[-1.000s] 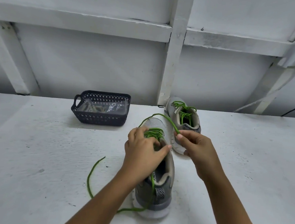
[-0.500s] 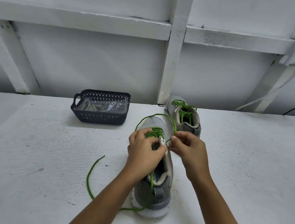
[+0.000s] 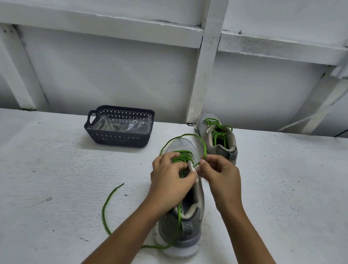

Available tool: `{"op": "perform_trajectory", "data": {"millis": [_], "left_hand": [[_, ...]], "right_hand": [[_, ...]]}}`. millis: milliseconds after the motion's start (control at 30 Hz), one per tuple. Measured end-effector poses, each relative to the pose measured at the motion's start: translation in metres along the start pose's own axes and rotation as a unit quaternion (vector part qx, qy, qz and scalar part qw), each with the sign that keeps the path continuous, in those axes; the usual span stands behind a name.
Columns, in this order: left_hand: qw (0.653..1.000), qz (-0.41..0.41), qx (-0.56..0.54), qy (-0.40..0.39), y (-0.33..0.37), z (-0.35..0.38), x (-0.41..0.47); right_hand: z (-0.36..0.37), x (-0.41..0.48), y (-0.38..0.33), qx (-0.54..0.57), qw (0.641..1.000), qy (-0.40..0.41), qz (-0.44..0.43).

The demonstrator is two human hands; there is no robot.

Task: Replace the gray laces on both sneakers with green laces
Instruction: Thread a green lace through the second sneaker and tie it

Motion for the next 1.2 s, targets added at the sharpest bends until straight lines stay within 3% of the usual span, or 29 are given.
{"op": "perform_trajectory", "data": {"millis": [267, 833, 1033, 1200], "left_hand": [[1.0, 0.005, 0.008, -0.001, 0.0, 0.0, 0.001], [0.997, 0.014, 0.077, -0.027, -0.003, 0.001, 0.004], [0.99, 0.096, 0.083, 0.067, 0.012, -0.02, 0.0], [0.978, 0.083, -0.101, 0.164, 0.002, -0.048, -0.008]], "right_hand": [[0.001, -0.001, -0.002, -0.085, 0.996, 0.017, -0.024], [0.018, -0.008, 0.014, -0.138, 0.99, 0.006, -0.039], [0.015, -0.002, 0.03, -0.084, 0.996, 0.008, 0.016], [0.01, -0.006, 0.031, -0.053, 0.998, 0.012, 0.025]]}}
Point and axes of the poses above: each hand's wrist, its own x-axis towards the middle knuckle, its own z-axis out of the palm, y = z × x, the point moved 10 cm from there along x, towards the middle knuckle, and after that the axes turned 13 degrees about z, right-handed, at the moved point
